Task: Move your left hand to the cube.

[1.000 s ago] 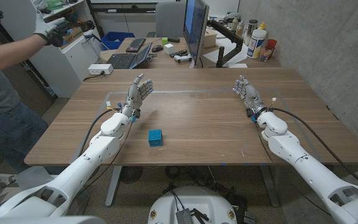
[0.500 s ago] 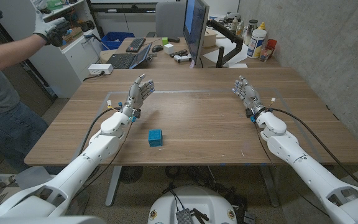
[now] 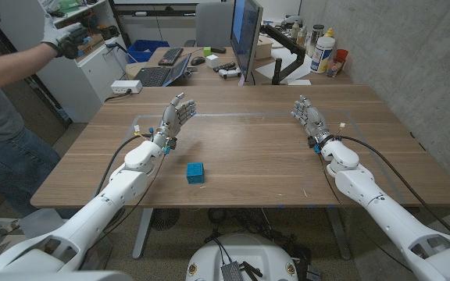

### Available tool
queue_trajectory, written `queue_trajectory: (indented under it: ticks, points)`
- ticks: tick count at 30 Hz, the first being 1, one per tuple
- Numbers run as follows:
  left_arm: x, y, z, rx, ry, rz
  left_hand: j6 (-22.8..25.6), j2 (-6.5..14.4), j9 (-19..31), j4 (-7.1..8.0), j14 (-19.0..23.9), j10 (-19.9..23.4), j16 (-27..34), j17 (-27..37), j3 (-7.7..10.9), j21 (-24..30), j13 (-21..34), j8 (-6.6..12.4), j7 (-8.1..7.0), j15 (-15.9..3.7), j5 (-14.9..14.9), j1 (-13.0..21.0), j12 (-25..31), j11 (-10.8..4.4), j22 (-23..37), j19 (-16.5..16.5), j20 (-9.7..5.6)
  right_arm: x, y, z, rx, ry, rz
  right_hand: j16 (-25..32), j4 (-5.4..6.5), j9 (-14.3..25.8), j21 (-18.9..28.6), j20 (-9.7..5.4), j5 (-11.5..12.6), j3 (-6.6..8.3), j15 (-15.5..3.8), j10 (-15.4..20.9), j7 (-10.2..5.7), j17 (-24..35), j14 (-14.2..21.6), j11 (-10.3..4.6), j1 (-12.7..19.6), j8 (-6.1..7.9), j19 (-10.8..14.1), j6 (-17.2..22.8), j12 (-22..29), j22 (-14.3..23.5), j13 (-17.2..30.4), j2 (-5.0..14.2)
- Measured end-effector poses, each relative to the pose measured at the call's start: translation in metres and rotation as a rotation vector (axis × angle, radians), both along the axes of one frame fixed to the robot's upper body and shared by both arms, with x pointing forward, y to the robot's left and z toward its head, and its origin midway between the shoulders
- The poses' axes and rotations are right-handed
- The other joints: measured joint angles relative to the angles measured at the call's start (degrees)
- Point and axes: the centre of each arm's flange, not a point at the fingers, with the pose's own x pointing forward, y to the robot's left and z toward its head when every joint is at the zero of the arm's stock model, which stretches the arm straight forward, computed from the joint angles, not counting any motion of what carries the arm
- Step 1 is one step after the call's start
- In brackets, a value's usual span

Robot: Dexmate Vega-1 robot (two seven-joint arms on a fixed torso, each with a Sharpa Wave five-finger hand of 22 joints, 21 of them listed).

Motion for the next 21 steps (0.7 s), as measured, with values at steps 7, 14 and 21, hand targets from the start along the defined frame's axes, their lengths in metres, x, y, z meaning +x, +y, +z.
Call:
queue_trajectory:
  ticks: [7,14,21]
  points:
    - [-0.004,0.000,-0.001,0.014,-0.006,-0.009,0.0,0.1,0.0,0.00,0.0,0.0,0.0,0.0,0.00,0.0,0.0,0.00,0.00,0.00,0.0,0.1,0.0,0.00,0.0,-0.2,-0.23,-0.001,0.002,-0.001,-0.001,0.005,-0.003,0.0,-0.24,0.0,0.0,0.00,0.0,-0.24,0.00,0.1,-0.20,0.0,0.0,0.12,0.0,0.00,0.0,0.2,0.0,0.0,0.0,0.00]
    - [-0.007,-0.001,0.000,0.037,-0.013,-0.013,0.0,0.4,0.0,0.00,0.0,0.0,0.0,0.0,0.00,0.0,0.0,0.00,0.00,0.00,0.0,0.4,0.0,0.00,0.0,-0.5,-0.01,-0.004,0.002,-0.001,0.001,0.004,-0.008,0.0,-0.24,0.0,-0.3,0.00,0.0,-0.24,0.02,0.3,-0.21,0.0,0.0,0.31,0.0,0.00,0.0,0.2,0.0,0.0,0.0,0.00]
    - [-0.013,-0.005,0.000,0.070,-0.024,-0.022,0.0,0.6,0.0,0.00,-0.2,0.0,0.0,0.0,0.00,0.0,0.0,0.00,0.00,0.16,0.0,0.6,0.0,0.00,0.0,-0.5,-0.01,-0.005,0.002,-0.004,0.005,0.006,-0.011,0.0,-0.33,0.0,-0.3,0.00,0.2,-0.33,0.31,0.3,-0.21,0.0,0.3,0.31,0.0,0.00,0.0,0.2,0.0,0.0,0.0,0.00]
